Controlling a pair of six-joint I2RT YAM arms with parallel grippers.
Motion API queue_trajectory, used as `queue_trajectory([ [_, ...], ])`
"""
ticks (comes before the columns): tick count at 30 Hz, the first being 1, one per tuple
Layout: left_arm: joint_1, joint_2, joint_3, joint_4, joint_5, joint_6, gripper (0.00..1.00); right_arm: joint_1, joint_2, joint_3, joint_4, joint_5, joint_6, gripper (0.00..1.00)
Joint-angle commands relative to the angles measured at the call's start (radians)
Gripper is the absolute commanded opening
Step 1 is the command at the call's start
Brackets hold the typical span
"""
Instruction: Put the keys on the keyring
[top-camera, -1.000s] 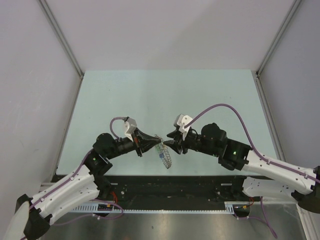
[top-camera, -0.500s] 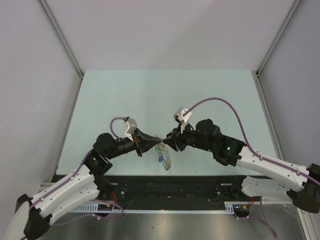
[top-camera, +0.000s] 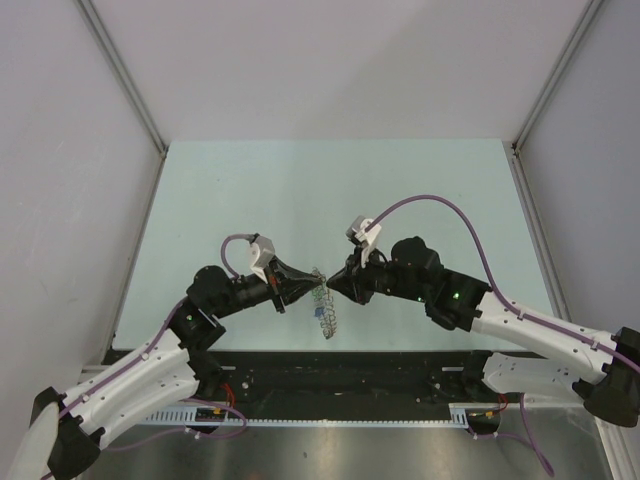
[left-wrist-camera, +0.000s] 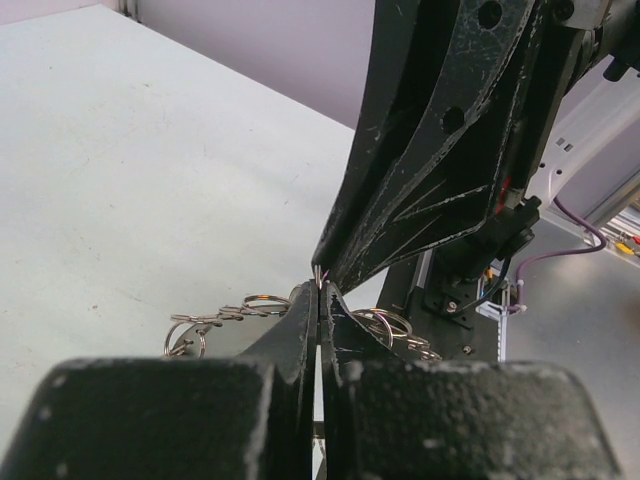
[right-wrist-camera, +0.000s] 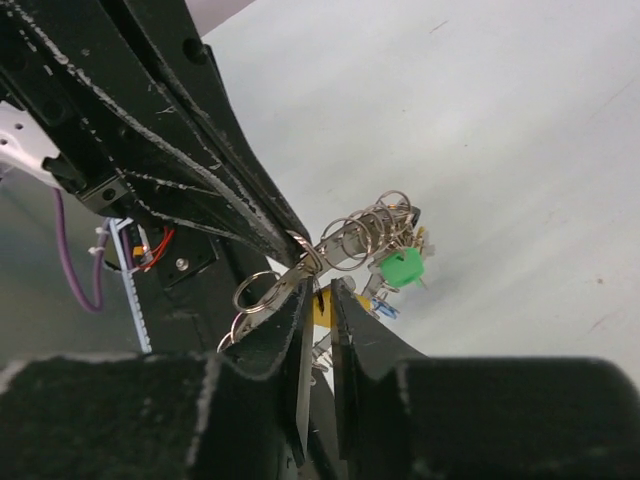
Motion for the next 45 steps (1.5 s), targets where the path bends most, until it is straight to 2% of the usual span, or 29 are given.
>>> queue_trajectory([
  [1, -0.005, -0.006, 0.012, 0.082, -0.016, 0.014, 0.00, -0.012, -0.002, 0.002, 0.010, -0.074, -0.009, 0.14],
  [2, -0.005, -0.006, 0.009, 0.085, -0.014, 0.014, 0.00, -0.013, -0.001, 0.004, 0.009, -0.094, -0.009, 0.13],
  [5, -0.005, -0.002, 0.010, 0.090, -0.013, 0.014, 0.00, -0.012, 0.007, 0.002, 0.009, -0.114, -0.019, 0.01],
  [8, -0.005, -0.009, 0.017, 0.064, -0.014, 0.022, 0.00, -0.015, 0.003, 0.002, -0.006, -0.110, -0.057, 0.00],
  [11, -0.005, -0.030, 0.038, -0.016, -0.020, 0.051, 0.19, -0.015, -0.014, 0.012, -0.038, -0.101, -0.129, 0.00],
  [12, -0.005, -0.038, 0.049, -0.048, -0.025, 0.066, 0.28, -0.015, -0.017, 0.018, -0.051, -0.099, -0.152, 0.00],
  [14, -0.003, -0.044, 0.090, -0.143, -0.027, 0.117, 0.38, -0.015, -0.022, 0.030, -0.091, -0.095, -0.202, 0.00],
  [17, 0.001, -0.036, 0.160, -0.267, 0.009, 0.198, 0.46, -0.015, -0.020, 0.050, -0.134, -0.101, -0.276, 0.00],
  [22, 0.009, 0.089, 0.309, -0.502, 0.137, 0.386, 0.53, -0.013, -0.011, 0.081, -0.181, -0.159, -0.400, 0.00],
  [29, 0.009, 0.266, 0.405, -0.640, 0.361, 0.640, 0.52, -0.013, -0.001, 0.099, -0.221, -0.214, -0.519, 0.00],
  [35, 0.009, 0.390, 0.457, -0.740, 0.430, 0.838, 0.48, -0.013, 0.003, 0.101, -0.224, -0.251, -0.557, 0.00],
  [38, 0.009, 0.428, 0.466, -0.735, 0.492, 0.842, 0.45, -0.013, 0.009, 0.104, -0.226, -0.260, -0.568, 0.00],
  [45, 0.007, 0.468, 0.464, -0.674, 0.526, 0.822, 0.40, -0.010, 0.015, 0.105, -0.224, -0.277, -0.579, 0.00],
])
